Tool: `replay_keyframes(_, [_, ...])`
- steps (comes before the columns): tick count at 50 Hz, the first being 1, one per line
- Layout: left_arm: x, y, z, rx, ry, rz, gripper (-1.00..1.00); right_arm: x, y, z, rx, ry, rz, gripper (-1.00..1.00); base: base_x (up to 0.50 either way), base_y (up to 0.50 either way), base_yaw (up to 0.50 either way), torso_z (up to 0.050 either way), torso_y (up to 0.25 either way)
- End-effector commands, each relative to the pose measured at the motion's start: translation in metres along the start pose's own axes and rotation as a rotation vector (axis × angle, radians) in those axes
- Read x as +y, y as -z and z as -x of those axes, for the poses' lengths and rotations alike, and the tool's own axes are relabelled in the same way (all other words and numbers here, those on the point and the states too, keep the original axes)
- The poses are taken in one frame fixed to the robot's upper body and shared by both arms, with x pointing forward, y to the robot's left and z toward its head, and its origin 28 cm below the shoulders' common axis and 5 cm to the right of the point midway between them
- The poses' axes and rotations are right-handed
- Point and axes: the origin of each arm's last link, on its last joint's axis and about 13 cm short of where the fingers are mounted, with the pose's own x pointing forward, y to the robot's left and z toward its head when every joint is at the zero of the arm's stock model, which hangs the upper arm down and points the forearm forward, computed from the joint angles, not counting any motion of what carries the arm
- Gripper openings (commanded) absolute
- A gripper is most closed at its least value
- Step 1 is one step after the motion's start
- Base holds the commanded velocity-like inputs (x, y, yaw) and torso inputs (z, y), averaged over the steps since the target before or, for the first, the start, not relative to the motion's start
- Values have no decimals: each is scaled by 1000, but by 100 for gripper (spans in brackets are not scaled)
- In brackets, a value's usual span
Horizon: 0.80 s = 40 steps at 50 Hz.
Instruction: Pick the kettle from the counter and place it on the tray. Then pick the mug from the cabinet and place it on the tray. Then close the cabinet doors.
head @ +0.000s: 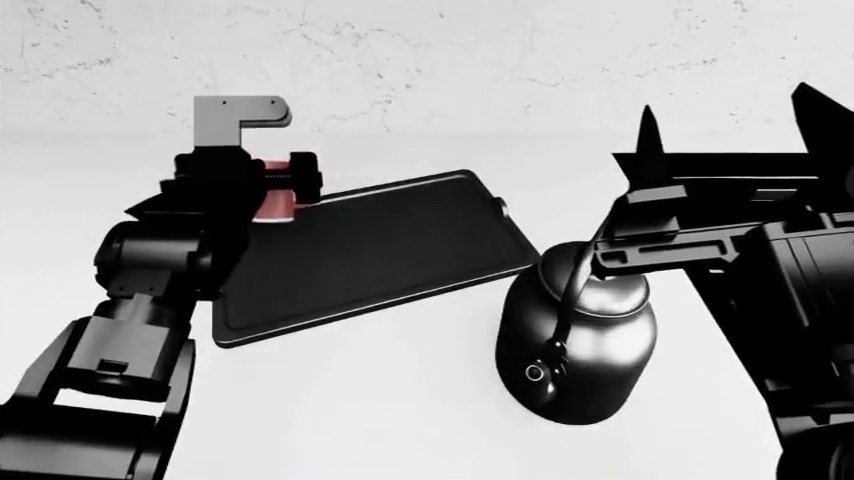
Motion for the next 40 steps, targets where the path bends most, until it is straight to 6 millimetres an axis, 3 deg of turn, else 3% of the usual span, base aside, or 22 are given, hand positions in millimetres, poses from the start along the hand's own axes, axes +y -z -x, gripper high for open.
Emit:
replay_keyframes(1, [9, 24, -1, 90, -22, 8, 100, 1, 0, -1, 1, -3, -1, 100, 0, 0, 0, 0, 0])
replay_keyframes(10, [14, 15, 3, 70, -27, 20, 100, 1, 1, -1, 2, -3, -2, 100, 0, 0, 0, 0, 0])
replay_keyframes(21, [20, -9, 21, 7, 1, 29, 100, 1, 1, -1, 0, -3, -4, 100, 0, 0, 0, 0, 0])
replay_keyframes(32, [23, -51, 60, -120, 81, 57, 100, 2, 0, 0, -2, -5, -5, 100, 0, 0, 0, 0, 0])
replay_keyframes(40, [21, -67, 84, -194, 134, 56, 100, 2, -1, 0, -3, -8, -4, 100, 0, 0, 0, 0, 0])
